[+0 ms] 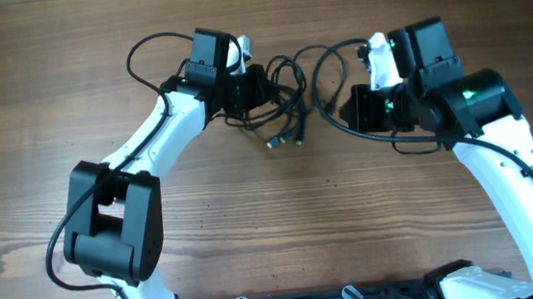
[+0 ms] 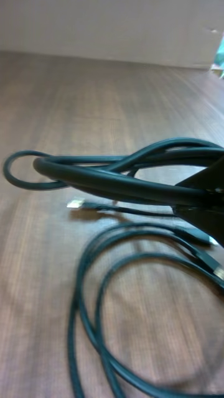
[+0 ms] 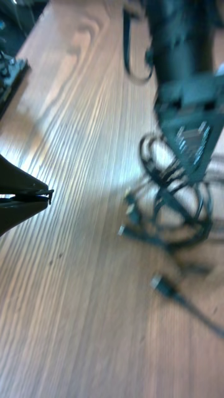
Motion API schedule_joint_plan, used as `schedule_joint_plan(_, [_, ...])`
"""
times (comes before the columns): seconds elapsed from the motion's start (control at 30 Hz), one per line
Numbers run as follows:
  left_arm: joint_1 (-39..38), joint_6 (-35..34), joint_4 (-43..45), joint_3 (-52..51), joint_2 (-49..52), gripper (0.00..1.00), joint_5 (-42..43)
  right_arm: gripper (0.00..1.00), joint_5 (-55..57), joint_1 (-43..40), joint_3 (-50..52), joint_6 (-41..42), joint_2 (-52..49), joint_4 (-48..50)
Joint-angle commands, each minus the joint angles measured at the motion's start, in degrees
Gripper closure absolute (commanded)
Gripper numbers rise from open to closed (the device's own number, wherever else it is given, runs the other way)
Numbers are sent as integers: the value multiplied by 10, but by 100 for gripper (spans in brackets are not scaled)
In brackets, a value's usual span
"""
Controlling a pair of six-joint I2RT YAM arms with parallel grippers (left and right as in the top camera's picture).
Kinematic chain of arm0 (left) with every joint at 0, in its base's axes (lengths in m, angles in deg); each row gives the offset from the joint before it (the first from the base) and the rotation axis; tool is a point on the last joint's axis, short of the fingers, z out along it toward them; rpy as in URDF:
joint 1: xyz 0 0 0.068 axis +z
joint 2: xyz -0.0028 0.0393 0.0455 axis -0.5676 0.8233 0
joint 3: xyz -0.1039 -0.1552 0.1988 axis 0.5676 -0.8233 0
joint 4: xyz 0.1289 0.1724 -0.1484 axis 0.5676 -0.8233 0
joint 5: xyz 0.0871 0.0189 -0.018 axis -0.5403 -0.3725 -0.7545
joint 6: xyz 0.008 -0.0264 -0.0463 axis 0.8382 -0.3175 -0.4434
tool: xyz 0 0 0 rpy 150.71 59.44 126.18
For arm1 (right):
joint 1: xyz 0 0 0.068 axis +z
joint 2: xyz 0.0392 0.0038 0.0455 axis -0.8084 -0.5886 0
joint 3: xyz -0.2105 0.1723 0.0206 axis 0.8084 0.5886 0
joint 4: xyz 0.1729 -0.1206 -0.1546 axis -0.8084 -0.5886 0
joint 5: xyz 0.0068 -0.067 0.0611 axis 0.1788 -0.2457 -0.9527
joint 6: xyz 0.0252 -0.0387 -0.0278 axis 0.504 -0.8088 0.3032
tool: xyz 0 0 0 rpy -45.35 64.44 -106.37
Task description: Untangle cables
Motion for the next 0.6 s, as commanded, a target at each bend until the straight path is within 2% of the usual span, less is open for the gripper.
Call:
schedule_joint_plan(0.0, [2, -2, 33, -3, 3, 96, -11, 96, 53, -2, 35, 14, -15, 0])
schedule_joint_plan(0.1, [2, -4, 44, -3, 3, 96, 28, 96, 53, -2, 76, 20, -19, 45])
schedule_joint_plan(0.13, [2, -3, 47, -3, 3, 96, 52, 90, 53, -2, 87, 18, -23, 74])
schedule_joint_plan(0.23, [3, 5, 50, -3, 3, 96, 112, 59, 53, -2, 97, 8, -40, 146])
schedule_joint_plan(0.3, [5, 5, 51, -3, 3, 96, 139, 53, 50, -2, 97, 8, -51, 173])
schedule_joint_plan(0.37, [9, 8, 56, -3, 3, 96, 179, 52, 36, -2, 97, 7, -61, 202])
schedule_joint_plan(0.47, [10, 79, 69, -3, 3, 96, 202, 51, 32, -4, 96, 0, -60, 228])
schedule_joint_plan(0.57, [10, 113, 88, -3, 3, 96, 203, 51, 25, -4, 96, -11, -60, 241])
